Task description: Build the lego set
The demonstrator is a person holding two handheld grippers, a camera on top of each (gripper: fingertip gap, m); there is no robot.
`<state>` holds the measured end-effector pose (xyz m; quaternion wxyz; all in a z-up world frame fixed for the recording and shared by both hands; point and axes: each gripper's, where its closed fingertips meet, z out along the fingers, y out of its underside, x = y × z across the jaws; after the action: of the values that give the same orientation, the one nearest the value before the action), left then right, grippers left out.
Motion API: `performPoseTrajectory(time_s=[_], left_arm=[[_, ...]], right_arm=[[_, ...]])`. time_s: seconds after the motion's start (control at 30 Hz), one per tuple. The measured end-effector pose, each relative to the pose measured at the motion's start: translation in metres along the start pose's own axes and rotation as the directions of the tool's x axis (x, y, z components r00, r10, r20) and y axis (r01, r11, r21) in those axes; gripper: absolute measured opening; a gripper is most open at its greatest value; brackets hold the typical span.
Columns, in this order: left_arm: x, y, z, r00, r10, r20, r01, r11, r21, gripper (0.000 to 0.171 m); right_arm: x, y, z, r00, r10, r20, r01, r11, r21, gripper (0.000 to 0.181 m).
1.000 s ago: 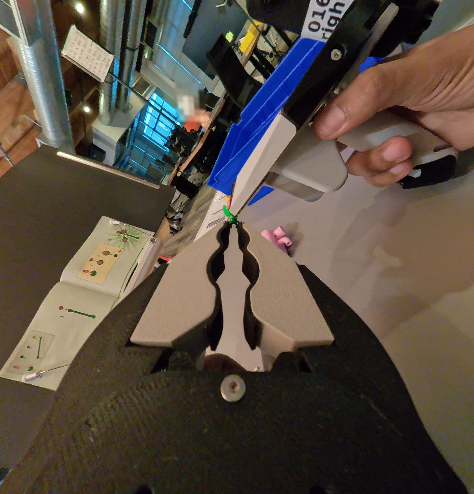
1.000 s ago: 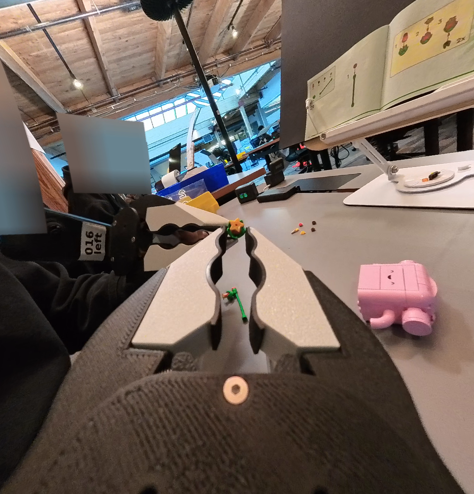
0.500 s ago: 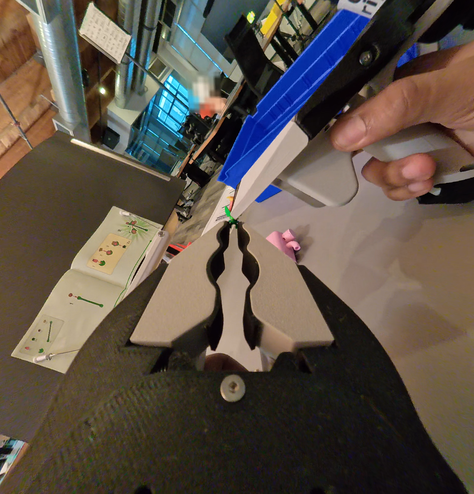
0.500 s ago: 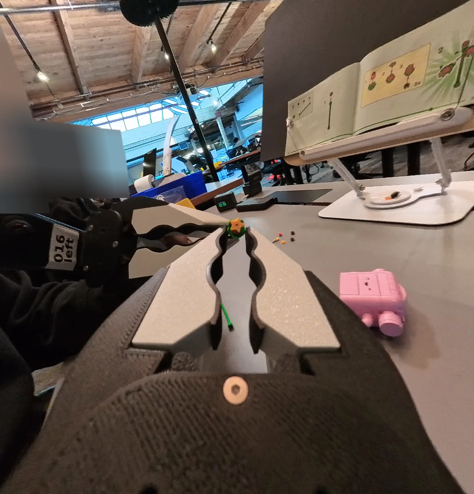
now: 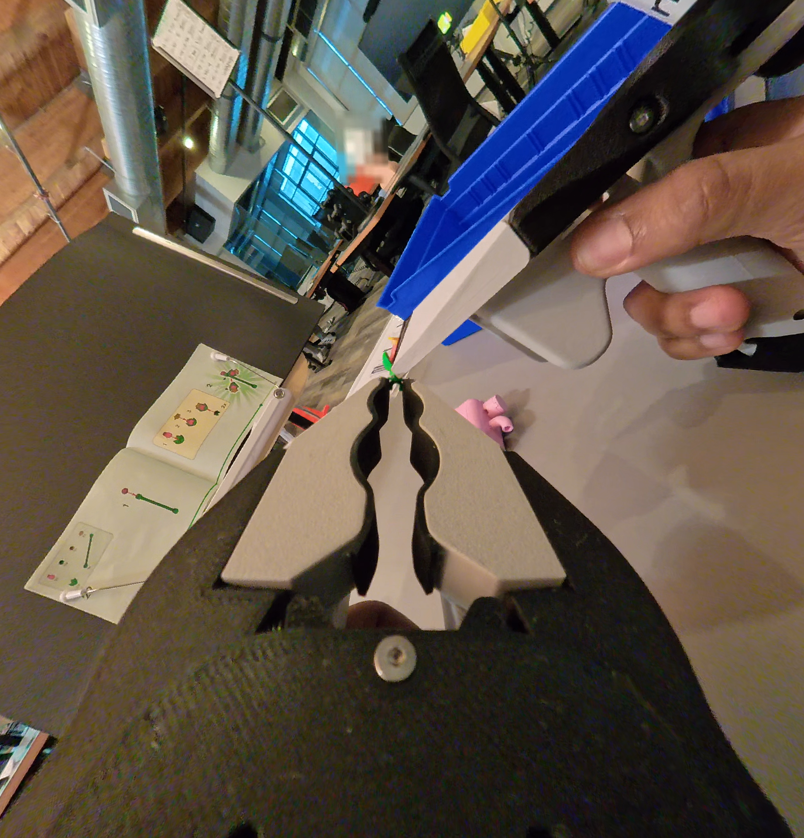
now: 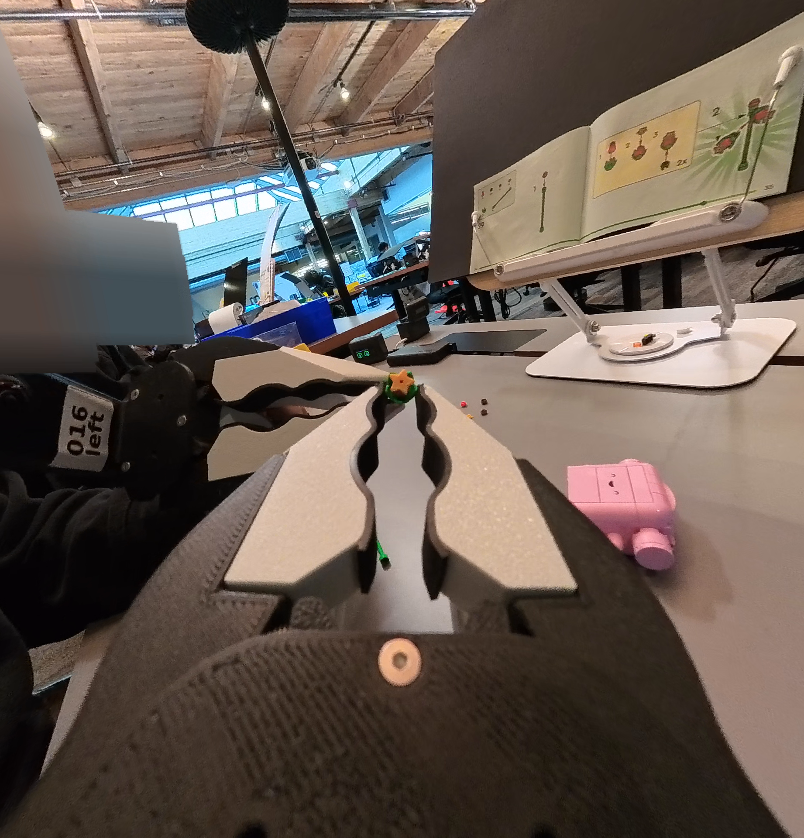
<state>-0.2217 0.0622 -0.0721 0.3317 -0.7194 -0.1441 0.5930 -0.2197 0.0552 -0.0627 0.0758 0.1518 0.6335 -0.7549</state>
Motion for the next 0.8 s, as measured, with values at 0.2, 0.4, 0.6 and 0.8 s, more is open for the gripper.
performPoseTrajectory(time_s=[0.2, 0.4, 0.6, 0.8], left_arm=[[-0.0003, -0.0015, 0.0001, 1.000, -0.007, 0.008, 0.007, 1.000, 0.006, 0.003], [0.0004, -0.0021, -0.0004, 1.000, 0.003, 0.010, -0.003, 1.000, 0.010, 0.002], [0.0011, -0.0028, -0.0017, 1.000, 0.011, 0.006, -0.011, 1.000, 0.023, 0.002], [0.0035, -0.0025, -0.0027, 1.000, 0.029, -0.002, -0.029, 0.999, 0.034, 0.001]], right_arm=[[-0.0006, -0.0004, 0.0000, 0.999, 0.036, 0.020, -0.036, 0.999, 0.010, 0.011], [-0.0009, 0.0010, 0.0004, 0.997, 0.068, 0.042, -0.068, 0.998, 0.003, 0.011], [-0.0022, 0.0024, 0.0004, 0.993, 0.098, 0.071, -0.097, 0.995, -0.016, 0.011], [-0.0026, 0.0056, -0.0005, 0.981, 0.155, 0.114, -0.149, 0.987, -0.058, 0.011]])
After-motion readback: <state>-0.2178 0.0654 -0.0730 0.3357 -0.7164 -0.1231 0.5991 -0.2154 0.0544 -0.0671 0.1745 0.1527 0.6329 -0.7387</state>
